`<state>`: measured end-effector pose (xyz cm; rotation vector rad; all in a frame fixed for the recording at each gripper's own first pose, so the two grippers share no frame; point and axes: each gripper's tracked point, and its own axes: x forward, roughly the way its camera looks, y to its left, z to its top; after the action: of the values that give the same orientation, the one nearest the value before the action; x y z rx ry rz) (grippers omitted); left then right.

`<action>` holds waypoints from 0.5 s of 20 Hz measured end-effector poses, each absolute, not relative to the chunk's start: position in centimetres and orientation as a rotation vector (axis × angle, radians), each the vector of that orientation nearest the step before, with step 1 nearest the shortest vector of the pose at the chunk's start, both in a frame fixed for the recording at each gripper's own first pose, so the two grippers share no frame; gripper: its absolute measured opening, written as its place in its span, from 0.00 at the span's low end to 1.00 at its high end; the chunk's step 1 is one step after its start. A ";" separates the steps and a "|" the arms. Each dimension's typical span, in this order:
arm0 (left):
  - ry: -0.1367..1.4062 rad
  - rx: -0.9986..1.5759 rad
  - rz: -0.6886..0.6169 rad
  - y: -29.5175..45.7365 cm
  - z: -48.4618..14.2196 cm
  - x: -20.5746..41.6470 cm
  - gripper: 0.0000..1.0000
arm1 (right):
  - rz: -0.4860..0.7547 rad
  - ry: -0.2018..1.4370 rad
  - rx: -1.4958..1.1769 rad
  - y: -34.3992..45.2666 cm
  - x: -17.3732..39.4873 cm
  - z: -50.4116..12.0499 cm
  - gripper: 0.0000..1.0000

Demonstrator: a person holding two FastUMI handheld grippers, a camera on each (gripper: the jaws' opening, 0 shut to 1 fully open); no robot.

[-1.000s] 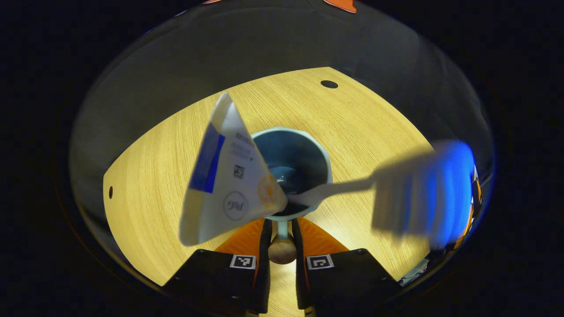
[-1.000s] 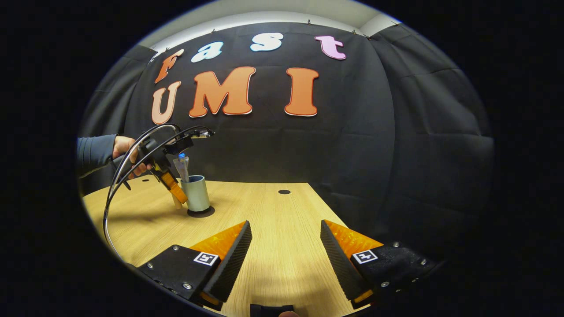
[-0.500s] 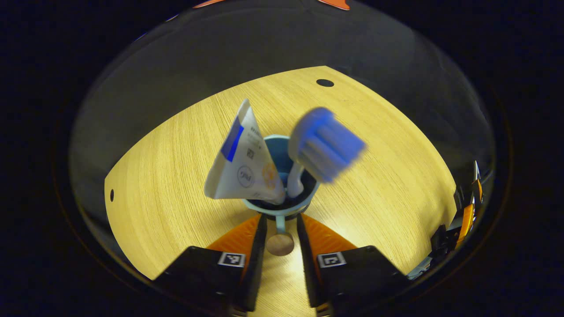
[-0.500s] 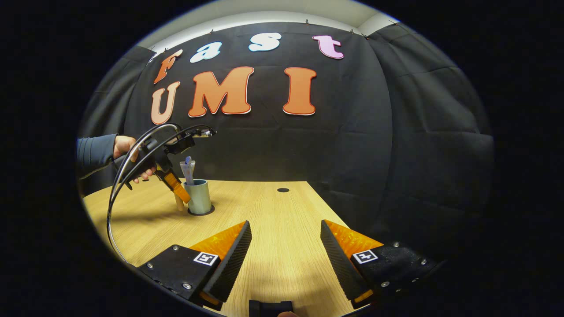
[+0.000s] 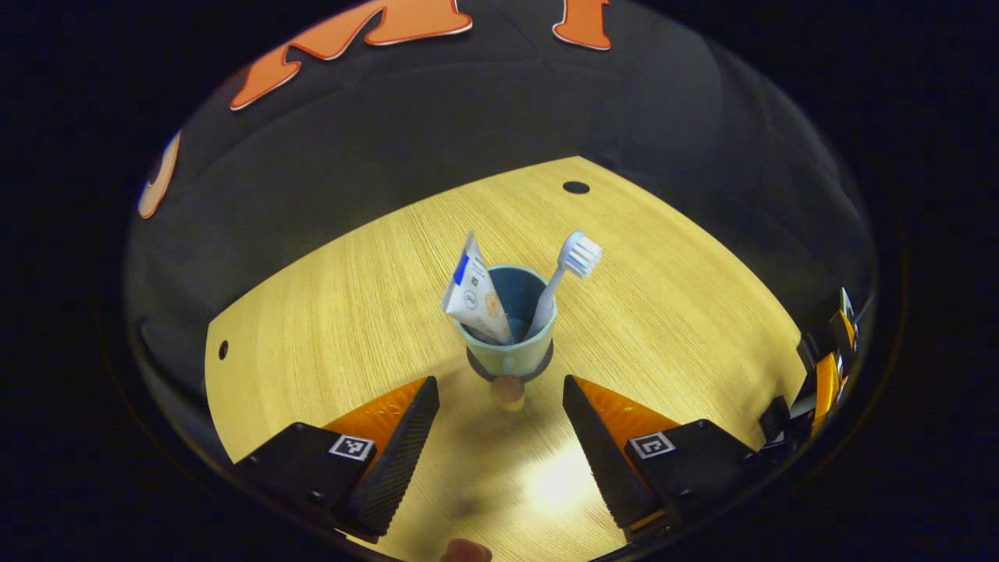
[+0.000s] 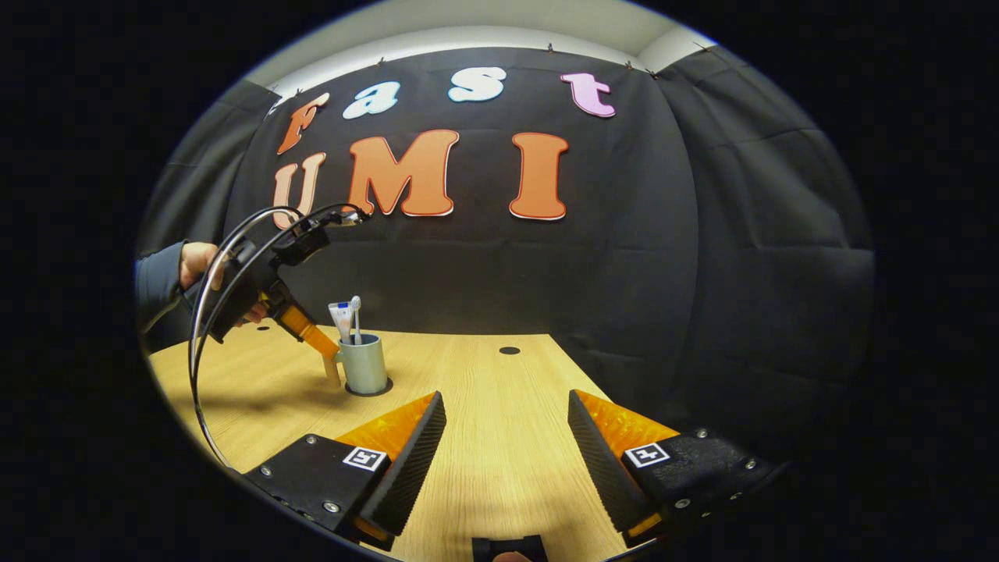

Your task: Put the toothbrush and toothpaste on the desktop into the cup, then pick up the cup and place it on the coaster on the desktop.

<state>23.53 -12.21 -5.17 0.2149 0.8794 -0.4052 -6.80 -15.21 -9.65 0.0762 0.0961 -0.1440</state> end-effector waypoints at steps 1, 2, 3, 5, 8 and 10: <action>0.837 0.208 -0.397 -11.8 -4.1 23.3 1.00 | -0.138 0.101 0.078 -14.7 -6.5 -9.6 0.95; 0.785 0.208 -0.388 -11.3 -2.8 23.0 1.00 | -0.127 0.097 0.084 -14.0 -6.3 -9.3 0.95; 0.730 0.213 -0.369 -10.6 -1.4 22.8 1.00 | -0.119 0.094 0.093 -13.3 -6.1 -9.3 0.95; 0.622 0.213 -0.338 -9.4 1.5 22.1 1.00 | -0.097 0.092 0.104 -11.6 -5.5 -8.9 0.95; 0.434 0.215 -0.281 -7.8 5.2 21.3 1.00 | -0.085 0.086 0.077 -9.3 -4.0 -8.0 0.95; 0.332 0.194 -0.237 -6.8 6.9 21.3 1.00 | -0.058 0.085 0.066 -7.1 -3.0 -7.5 0.95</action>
<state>21.28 -6.84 6.90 0.1938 0.3324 -0.2372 -3.05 -7.08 -7.46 0.0663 0.0847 -0.0584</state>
